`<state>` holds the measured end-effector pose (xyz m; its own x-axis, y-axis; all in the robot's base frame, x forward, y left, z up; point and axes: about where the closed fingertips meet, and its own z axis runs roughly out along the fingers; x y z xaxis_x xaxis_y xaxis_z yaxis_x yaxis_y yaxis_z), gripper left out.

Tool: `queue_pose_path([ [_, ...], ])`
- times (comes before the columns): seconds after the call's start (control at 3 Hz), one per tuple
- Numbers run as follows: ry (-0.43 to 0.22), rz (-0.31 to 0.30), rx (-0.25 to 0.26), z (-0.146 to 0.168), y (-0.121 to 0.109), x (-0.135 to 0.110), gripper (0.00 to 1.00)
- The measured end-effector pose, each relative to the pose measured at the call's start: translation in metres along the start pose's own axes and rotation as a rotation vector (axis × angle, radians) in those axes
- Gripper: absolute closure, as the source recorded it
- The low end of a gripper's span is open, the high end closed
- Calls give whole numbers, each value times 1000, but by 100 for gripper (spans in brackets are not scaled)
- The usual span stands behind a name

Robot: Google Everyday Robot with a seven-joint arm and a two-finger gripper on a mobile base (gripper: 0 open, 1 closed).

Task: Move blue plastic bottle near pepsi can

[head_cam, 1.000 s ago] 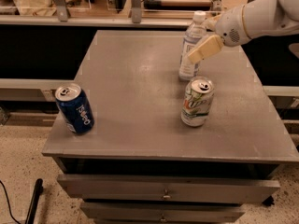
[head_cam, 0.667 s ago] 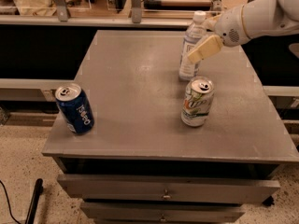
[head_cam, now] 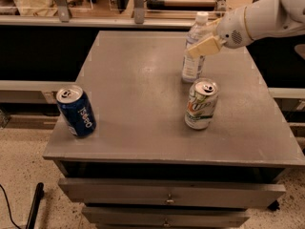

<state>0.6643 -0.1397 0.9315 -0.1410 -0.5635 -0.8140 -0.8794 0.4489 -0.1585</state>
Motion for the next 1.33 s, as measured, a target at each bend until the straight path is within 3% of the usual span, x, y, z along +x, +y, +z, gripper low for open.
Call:
queue_pose_path([
  [0.33,0,0,-6,4,1,0,77],
  [0.67,0,-1,-11,6,2,0,99],
  [1.0,-10,8,-23,9,2,-2,100],
  [1.33,-2,-31,-49,18,7,-40,100],
])
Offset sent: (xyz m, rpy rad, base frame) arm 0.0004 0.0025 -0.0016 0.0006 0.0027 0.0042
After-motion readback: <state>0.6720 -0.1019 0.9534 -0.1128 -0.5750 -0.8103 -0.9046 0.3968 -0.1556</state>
